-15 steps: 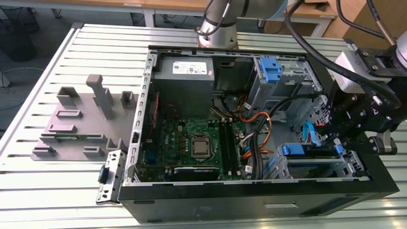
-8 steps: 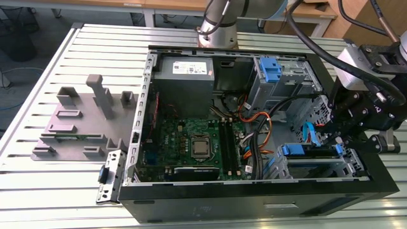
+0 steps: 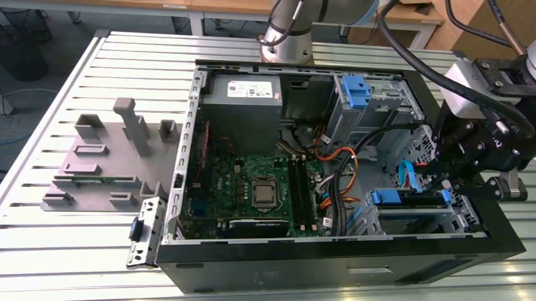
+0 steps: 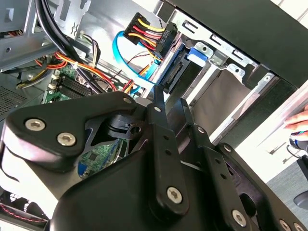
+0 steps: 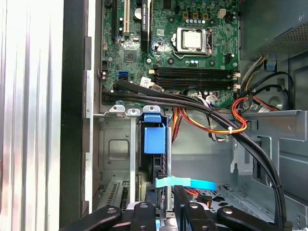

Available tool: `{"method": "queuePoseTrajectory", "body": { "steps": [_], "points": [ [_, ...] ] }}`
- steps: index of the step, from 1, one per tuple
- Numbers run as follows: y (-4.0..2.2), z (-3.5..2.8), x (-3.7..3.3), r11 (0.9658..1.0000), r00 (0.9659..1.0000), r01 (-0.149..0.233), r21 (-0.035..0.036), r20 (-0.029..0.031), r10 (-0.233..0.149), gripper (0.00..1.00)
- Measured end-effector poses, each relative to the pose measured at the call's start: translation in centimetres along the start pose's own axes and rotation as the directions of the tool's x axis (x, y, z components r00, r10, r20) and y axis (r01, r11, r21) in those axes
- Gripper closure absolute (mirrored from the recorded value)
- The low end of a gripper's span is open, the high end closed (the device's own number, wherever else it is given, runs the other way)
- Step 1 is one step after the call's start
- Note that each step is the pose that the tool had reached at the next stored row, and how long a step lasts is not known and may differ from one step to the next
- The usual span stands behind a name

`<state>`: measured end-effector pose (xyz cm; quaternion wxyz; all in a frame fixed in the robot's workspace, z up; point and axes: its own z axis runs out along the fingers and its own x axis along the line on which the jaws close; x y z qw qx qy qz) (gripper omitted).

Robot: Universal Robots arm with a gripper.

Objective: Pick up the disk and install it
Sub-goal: 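Insert the second disk wire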

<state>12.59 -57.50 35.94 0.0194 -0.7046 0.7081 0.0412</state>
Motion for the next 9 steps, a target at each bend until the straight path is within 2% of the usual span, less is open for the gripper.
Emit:
{"method": "queuePoseTrajectory", "body": {
  "steps": [3,9],
  "points": [
    [0.01,-0.22,-0.02,1.0000,1.0000,0.000,0.0000,-0.0006,0.000,0.70],
    [0.04,-1.09,-0.09,1.0000,1.0000,0.000,0.0000,0.0001,0.000,0.70]
  ]
}}
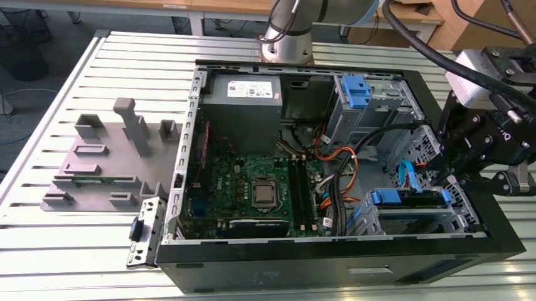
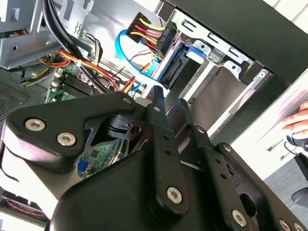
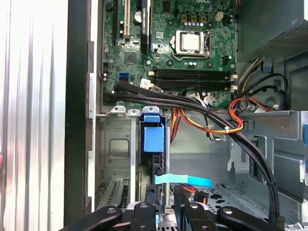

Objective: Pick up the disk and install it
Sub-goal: 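Insert the second disk wire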

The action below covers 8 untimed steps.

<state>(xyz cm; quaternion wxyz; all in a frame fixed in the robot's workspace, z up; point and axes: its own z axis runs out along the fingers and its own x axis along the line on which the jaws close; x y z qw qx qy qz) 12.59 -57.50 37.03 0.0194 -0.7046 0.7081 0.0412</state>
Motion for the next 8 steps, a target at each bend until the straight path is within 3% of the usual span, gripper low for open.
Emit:
{"method": "queuePoseTrajectory", "body": {
  "steps": [8],
  "points": [
    [0.00,-0.02,-0.12,1.0000,1.0000,0.000,0.0000,-0.0003,0.000,0.70]
  ]
}}
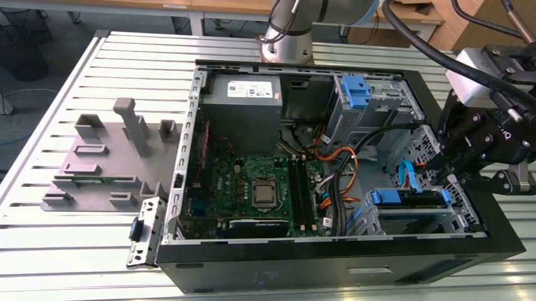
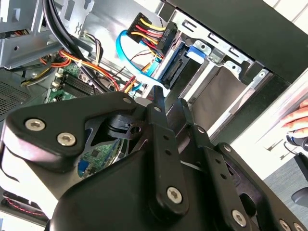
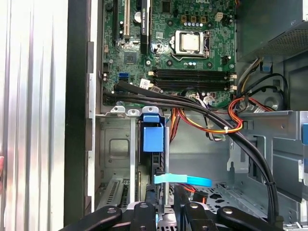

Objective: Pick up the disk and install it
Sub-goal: 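Insert the second disk wire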

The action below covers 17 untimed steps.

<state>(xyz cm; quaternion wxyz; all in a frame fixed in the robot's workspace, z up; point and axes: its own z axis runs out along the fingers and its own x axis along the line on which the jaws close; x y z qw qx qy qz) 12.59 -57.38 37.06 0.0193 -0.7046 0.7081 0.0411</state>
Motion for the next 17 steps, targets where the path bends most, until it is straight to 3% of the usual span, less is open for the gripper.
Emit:
{"method": "queuePoseTrajectory", "body": {
  "steps": [9,17],
  "points": [
    [-0.10,0.11,-0.37,1.0000,1.0000,0.000,-0.0001,0.0001,0.000,0.70],
    [-0.83,0.39,-0.75,1.0000,1.0000,0.000,0.0000,0.0003,0.000,0.70]
  ]
}}
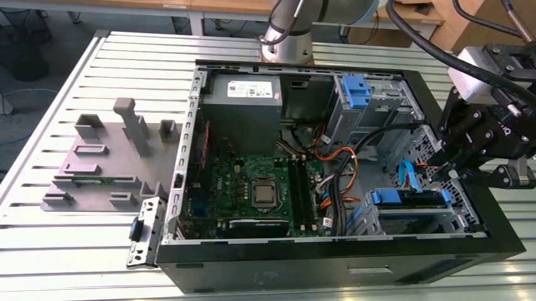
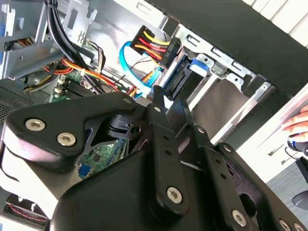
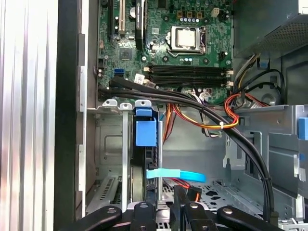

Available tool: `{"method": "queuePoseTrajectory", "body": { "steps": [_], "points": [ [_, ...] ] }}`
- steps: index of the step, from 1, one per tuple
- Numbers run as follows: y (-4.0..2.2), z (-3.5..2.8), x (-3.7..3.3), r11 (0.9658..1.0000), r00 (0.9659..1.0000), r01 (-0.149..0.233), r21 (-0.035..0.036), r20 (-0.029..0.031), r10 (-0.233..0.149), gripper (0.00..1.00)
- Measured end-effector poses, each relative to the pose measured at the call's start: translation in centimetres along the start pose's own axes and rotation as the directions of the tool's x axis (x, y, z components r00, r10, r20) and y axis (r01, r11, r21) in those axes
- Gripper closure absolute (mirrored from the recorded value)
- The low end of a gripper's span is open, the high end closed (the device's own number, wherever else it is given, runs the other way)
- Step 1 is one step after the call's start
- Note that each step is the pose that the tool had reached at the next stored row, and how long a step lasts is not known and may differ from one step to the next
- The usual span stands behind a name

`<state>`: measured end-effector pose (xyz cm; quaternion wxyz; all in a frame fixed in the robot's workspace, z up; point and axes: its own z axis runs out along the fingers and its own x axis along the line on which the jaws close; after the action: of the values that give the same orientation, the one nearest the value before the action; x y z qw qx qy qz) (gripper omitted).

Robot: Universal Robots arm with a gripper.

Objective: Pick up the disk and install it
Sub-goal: 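Insert the second disk wire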

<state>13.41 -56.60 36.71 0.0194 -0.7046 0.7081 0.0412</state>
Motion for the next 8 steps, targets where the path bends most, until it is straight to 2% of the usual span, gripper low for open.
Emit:
{"method": "queuePoseTrajectory", "body": {
  "steps": [8],
  "points": [
    [-0.67,0.25,-0.21,1.0000,1.0000,0.000,0.0000,-0.0001,0.000,0.70]
  ]
}}
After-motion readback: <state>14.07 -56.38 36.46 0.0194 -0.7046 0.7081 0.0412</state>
